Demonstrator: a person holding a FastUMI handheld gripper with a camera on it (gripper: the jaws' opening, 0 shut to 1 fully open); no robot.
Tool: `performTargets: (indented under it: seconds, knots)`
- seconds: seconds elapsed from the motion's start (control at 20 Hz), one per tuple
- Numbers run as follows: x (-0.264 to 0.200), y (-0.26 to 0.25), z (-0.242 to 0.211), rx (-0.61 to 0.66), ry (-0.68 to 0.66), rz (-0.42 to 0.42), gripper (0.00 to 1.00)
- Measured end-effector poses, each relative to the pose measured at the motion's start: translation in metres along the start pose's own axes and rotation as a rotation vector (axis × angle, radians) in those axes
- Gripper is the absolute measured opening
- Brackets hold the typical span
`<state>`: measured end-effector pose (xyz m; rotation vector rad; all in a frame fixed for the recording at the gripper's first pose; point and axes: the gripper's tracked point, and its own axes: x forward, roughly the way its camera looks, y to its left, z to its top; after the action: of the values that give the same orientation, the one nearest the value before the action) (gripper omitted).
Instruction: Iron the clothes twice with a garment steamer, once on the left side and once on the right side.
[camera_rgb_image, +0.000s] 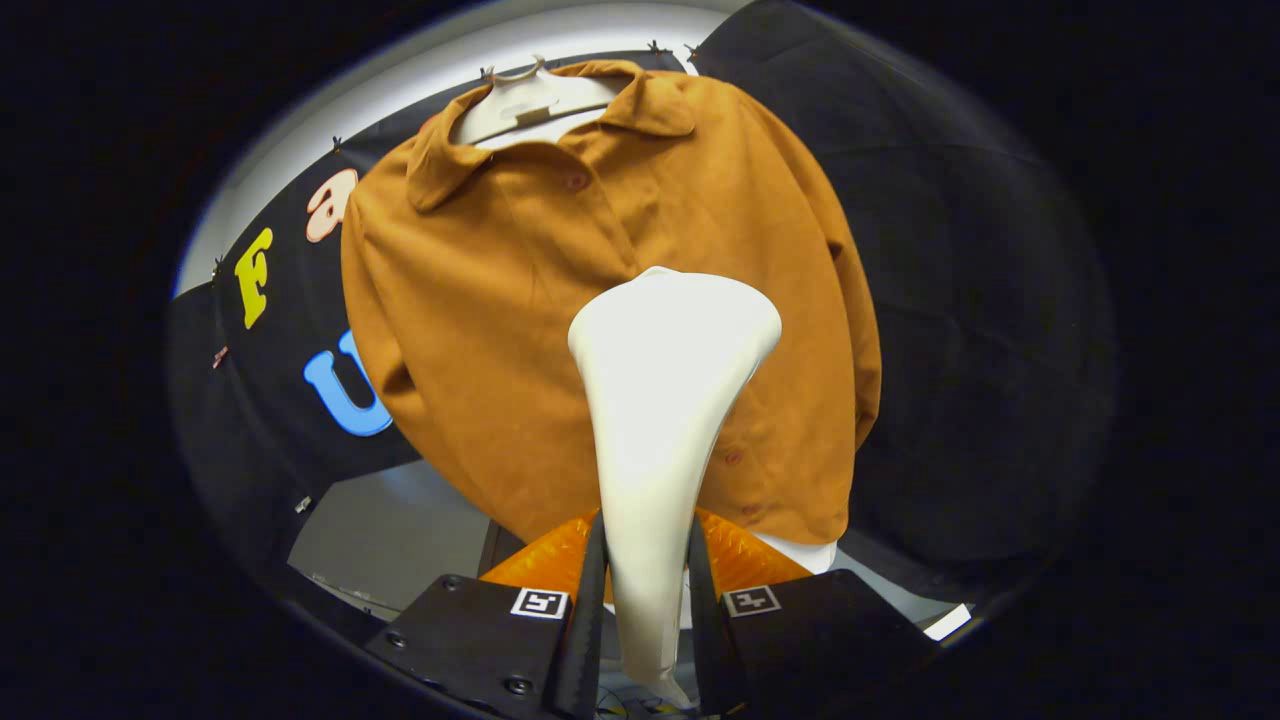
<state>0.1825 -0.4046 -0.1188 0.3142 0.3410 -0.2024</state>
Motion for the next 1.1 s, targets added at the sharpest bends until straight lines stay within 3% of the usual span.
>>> performTargets:
  seconds: [0.25,0.5,0.75,1.1]
  knots:
    - [0.001,-0.008,0.074,0.031,-0.148,0.047,0.42]
    - [0.021,-0.019,0.096,0.053,-0.18,0.073,0.41]
    - [0.046,-0.033,0.078,0.053,-0.141,0.055,0.42]
    - [0.065,-0.059,0.01,0.052,-0.006,-0.015,0.42]
